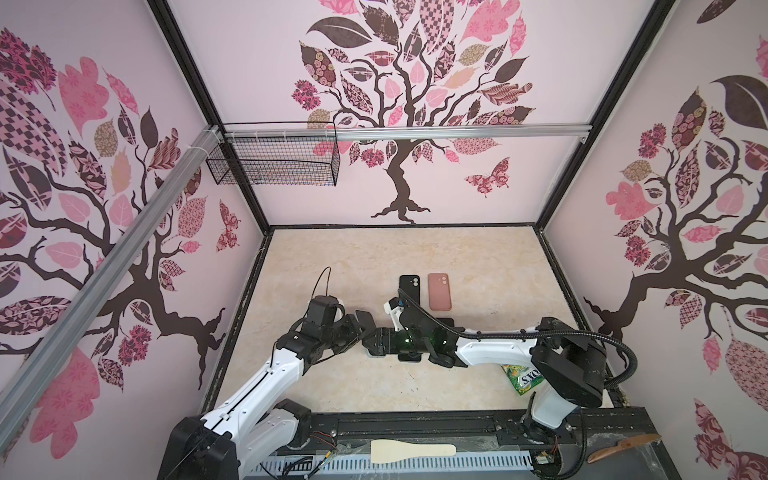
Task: Take the phone out of the phone case
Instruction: 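Raise the phone upright with the right gripper while the left reaches toward it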
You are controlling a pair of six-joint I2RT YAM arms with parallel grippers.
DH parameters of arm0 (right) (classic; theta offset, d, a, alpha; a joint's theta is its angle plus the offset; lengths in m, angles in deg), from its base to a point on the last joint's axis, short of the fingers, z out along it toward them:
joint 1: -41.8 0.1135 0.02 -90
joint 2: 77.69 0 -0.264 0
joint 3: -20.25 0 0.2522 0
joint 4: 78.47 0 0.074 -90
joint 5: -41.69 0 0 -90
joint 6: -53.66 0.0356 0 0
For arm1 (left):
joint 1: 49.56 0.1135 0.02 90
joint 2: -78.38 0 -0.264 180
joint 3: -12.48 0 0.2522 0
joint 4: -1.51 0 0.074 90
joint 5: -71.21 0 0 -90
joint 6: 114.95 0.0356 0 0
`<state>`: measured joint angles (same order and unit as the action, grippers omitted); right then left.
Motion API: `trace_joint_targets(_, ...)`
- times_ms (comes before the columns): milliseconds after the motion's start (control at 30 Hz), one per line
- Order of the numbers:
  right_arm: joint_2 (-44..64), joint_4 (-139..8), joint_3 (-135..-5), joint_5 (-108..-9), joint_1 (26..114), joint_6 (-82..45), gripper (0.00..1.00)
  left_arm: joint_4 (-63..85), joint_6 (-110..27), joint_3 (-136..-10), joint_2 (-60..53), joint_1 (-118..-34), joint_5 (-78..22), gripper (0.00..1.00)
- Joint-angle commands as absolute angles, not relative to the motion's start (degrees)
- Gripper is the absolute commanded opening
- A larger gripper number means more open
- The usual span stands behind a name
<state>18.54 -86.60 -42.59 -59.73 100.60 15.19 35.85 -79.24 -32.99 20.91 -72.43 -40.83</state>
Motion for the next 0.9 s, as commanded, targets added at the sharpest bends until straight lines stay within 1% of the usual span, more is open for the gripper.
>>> trace_joint_targets(0, 13.36, -89.17, -43.01, -58.63, 100.42, 13.07, 0.76, 37.27, -76.26, -33.94, 22.28, -72.47, -39.92, 0.00)
trace_joint_targets(100, 10.04, -88.05, -41.78, -57.32, 100.44, 9.50, 0.90, 38.32, -73.45, -35.94, 23.90, -72.49, -38.37, 0.00)
trace_joint_targets(200, 4.39, -87.94, -38.58, -54.25, 100.46, 5.52, 0.98, 38.35, -70.37, -38.83, 24.94, -72.47, -37.42, 0.00)
trace_joint_targets(367, -5.62, -83.49, -33.91, -44.39, 100.42, -1.67, 1.00, 33.70, -63.48, -42.98, 24.02, -72.50, -40.89, 0.00)
trace_joint_targets(467, -10.03, -76.06, -34.26, -36.23, 100.42, -6.41, 1.00, 31.08, -58.34, -44.52, 23.89, -72.85, -42.46, 0.00)
trace_joint_targets(567, -12.82, -66.93, -36.72, -33.68, 99.86, -13.27, 1.00, 29.24, -54.13, -45.54, 24.55, -72.94, -45.39, 0.00)
trace_joint_targets(633, -14.40, -60.41, -39.27, -35.89, 97.89, -15.36, 0.97, 30.82, -51.50, -47.45, 24.27, -72.94, -47.37, 0.00)
trace_joint_targets(667, -15.32, -59.28, -39.72, -38.73, 96.35, -16.02, 0.96, 31.80, -50.57, -48.33, 23.95, -72.94, -48.08, 0.00)
trace_joint_targets(767, -19.37, -60.83, -38.69, -52.79, 89.43, -16.83, 0.94, 32.49, -50.00, -50.14, 22.64, -72.94, -52.72, 0.00)
trace_joint_targets(867, -21.94, -64.36, -37.57, -65.91, 82.12, -14.74, 0.92, 28.37, -50.62, -50.05, 21.42, -72.94, -60.36, 0.00)
